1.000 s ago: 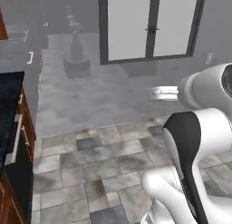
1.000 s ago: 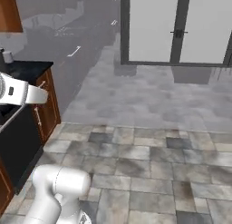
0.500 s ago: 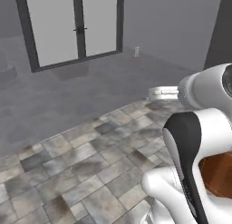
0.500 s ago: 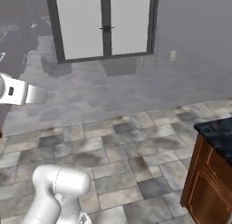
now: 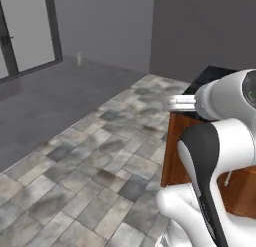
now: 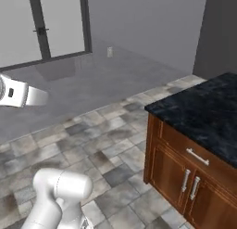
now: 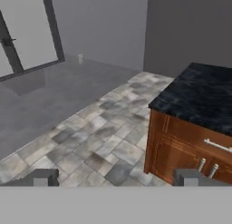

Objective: Pick the candle and candle from the dining table and place them in the open cabinet. Close the cabinet after placing the objects.

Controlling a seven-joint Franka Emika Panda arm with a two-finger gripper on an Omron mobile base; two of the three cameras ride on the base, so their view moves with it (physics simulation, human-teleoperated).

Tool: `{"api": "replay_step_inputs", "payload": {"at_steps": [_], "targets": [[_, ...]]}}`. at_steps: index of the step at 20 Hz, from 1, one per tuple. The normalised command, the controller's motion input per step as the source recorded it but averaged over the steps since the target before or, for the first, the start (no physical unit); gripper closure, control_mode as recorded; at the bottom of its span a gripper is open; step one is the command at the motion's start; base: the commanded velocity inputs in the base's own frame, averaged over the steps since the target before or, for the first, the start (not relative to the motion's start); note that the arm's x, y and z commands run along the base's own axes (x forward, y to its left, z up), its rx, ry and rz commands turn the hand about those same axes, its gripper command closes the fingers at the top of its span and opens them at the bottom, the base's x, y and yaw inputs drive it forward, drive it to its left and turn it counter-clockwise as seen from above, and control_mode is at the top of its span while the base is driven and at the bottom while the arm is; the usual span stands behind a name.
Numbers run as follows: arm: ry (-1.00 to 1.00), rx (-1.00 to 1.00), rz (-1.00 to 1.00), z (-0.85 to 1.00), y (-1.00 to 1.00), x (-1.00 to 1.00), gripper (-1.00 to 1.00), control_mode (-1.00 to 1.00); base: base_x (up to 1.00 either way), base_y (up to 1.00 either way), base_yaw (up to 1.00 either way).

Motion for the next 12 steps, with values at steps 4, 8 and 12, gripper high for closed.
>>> {"api": "replay_step_inputs", "payload": {"at_steps": [4,8,12], "targets": [[0.0,0.0,0.0,0.0,0.0,0.0,-1.0,1.0,-0.4,-0.48,-0.5],[0.0,0.0,0.0,0.0,0.0,0.0,-1.0,1.0,-0.33,-0.5,-0.49],[0.0,0.0,0.0,0.0,0.0,0.0,-1.0,1.0,-0.13,-0.53,-0.44]]}}
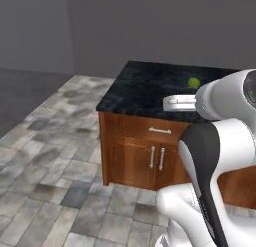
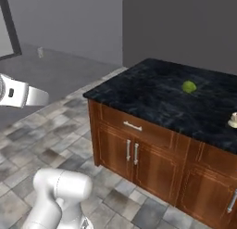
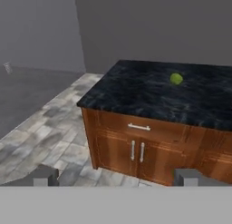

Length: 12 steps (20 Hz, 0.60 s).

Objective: Pick the candle and candle from the dining table and place them in the open cabinet. Close the cabinet after placing the objects.

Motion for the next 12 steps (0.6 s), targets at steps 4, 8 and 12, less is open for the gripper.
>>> {"api": "replay_step_inputs", "payload": {"at_steps": [4,8,12], "targets": [[0.0,0.0,0.0,0.0,0.0,0.0,-1.0,1.0,-0.04,-0.58,-0.4],[0.0,0.0,0.0,0.0,0.0,0.0,-1.0,1.0,0.0,-0.56,-0.35],[0.0,0.0,0.0,0.0,0.0,0.0,-1.0,1.0,0.15,-0.48,-0.29]]}}
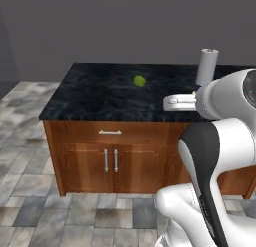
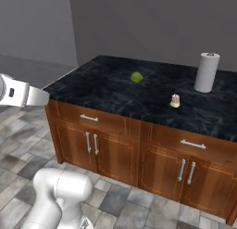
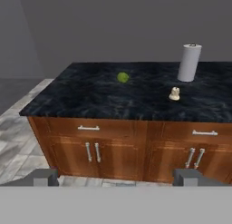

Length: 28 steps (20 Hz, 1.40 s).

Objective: Pick the candle and candle from the dining table and place them in the open cabinet. Close the cabinet after placing the objects.

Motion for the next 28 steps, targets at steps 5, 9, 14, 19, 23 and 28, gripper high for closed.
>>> {"api": "replay_step_inputs", "payload": {"at_steps": [5,9,14,19,23,28], "targets": [[0.0,0.0,0.0,0.0,0.0,0.0,-1.0,1.0,0.44,-0.4,-0.19],[0.0,0.0,0.0,0.0,0.0,0.0,-1.0,1.0,0.57,-0.34,-0.15],[0.0,0.0,0.0,0.0,0.0,0.0,-1.0,1.0,0.59,-0.36,-0.14],[0.0,0.0,0.0,0.0,0.0,0.0,-1.0,1.0,0.43,-0.46,-0.22],[0.0,0.0,0.0,0.0,0.0,0.0,-1.0,1.0,0.4,-0.52,-0.27],[0.0,0.0,0.0,0.0,0.0,0.0,-1.0,1.0,0.41,-0.47,-0.29]]}}
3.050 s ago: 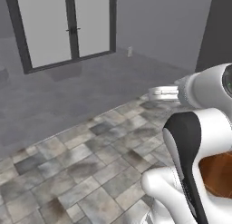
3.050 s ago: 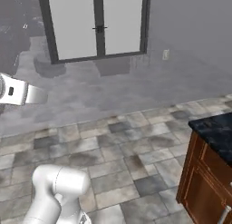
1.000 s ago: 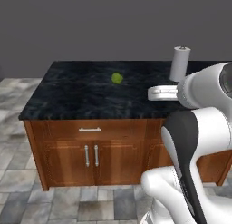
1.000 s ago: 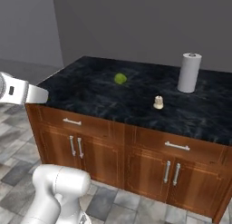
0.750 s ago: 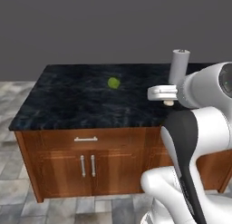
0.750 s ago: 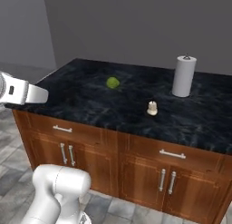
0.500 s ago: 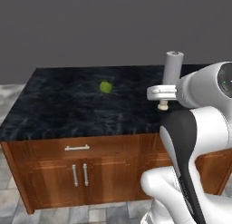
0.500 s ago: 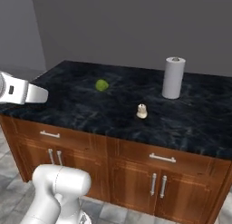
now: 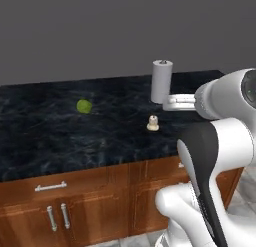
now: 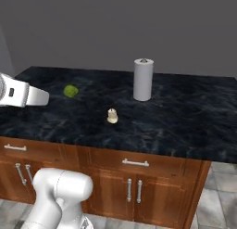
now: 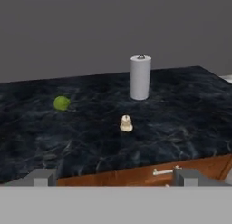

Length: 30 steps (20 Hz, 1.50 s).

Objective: Pick the candle and candle from the dining table and place them in the open cabinet. Close the cabinet after placing the objects.

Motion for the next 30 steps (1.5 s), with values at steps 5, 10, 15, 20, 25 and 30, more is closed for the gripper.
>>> {"api": "replay_step_inputs", "payload": {"at_steps": [5,10,15,20,25,30], "targets": [[0.0,0.0,0.0,0.0,0.0,0.0,-1.0,1.0,0.43,-0.35,-0.26],[0.0,0.0,0.0,0.0,0.0,0.0,-1.0,1.0,0.59,-0.07,-0.2],[0.0,0.0,0.0,0.0,0.0,0.0,-1.0,1.0,0.64,0.09,-0.13],[0.0,0.0,0.0,0.0,0.0,0.0,-1.0,1.0,0.68,0.21,-0.09],[0.0,0.0,0.0,0.0,0.0,0.0,-1.0,1.0,0.49,0.11,-0.02],[0.0,0.0,0.0,0.0,0.0,0.0,-1.0,1.0,0.04,0.01,0.0]]}}
